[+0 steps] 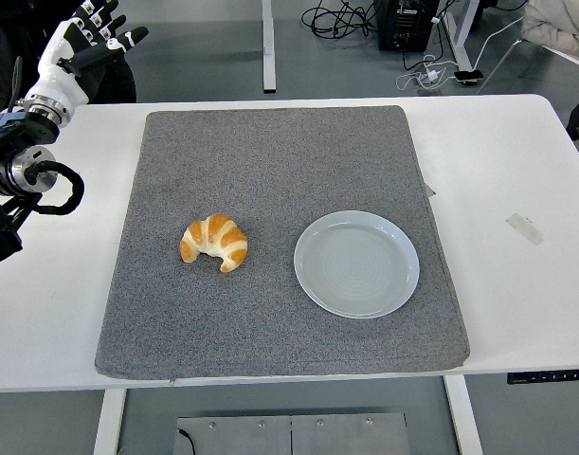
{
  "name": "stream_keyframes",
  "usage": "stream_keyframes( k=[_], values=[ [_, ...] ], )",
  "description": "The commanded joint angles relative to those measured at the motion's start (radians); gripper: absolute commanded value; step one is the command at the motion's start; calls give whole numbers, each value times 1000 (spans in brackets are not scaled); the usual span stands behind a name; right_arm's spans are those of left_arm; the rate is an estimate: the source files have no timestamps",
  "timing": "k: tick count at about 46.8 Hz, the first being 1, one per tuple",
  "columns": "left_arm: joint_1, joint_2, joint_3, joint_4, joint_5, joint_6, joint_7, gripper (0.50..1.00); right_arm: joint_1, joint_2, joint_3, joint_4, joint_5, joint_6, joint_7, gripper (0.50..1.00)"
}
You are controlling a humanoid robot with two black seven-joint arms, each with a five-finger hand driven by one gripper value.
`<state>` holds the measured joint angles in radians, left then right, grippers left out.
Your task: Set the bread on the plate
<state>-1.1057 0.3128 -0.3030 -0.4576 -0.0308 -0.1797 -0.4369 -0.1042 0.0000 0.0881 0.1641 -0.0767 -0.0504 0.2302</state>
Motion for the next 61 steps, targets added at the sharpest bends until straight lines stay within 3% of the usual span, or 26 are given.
stream_keyframes(
  k=[1,10,15,24,30,38,46,61],
  values=[
    [-31,44,79,-24,14,-12,0,978,1,0,1,0,0,0,0,1000],
    [-91,140,223,-76,19,-12,-3,978,0,0,-1,0,0,0,0,1000],
    [-123,183,304,-162,26,0,-5,978,0,0,1,0,0,0,0,1000],
    [-183,267,358,-334,261,11,-5,978,0,0,1,0,0,0,0,1000],
    [-197,319,364,-487,437,98,0,978,0,0,-1,0,0,0,0,1000],
    [-201,379,364,-645,635,157,10,978,0,0,1,0,0,0,0,1000],
    [-227,404,407,-716,775,195,12,978,0,0,1,0,0,0,0,1000],
    [-229,394,515,-814,914,402,13,978,0,0,1,0,0,0,0,1000]
  ],
)
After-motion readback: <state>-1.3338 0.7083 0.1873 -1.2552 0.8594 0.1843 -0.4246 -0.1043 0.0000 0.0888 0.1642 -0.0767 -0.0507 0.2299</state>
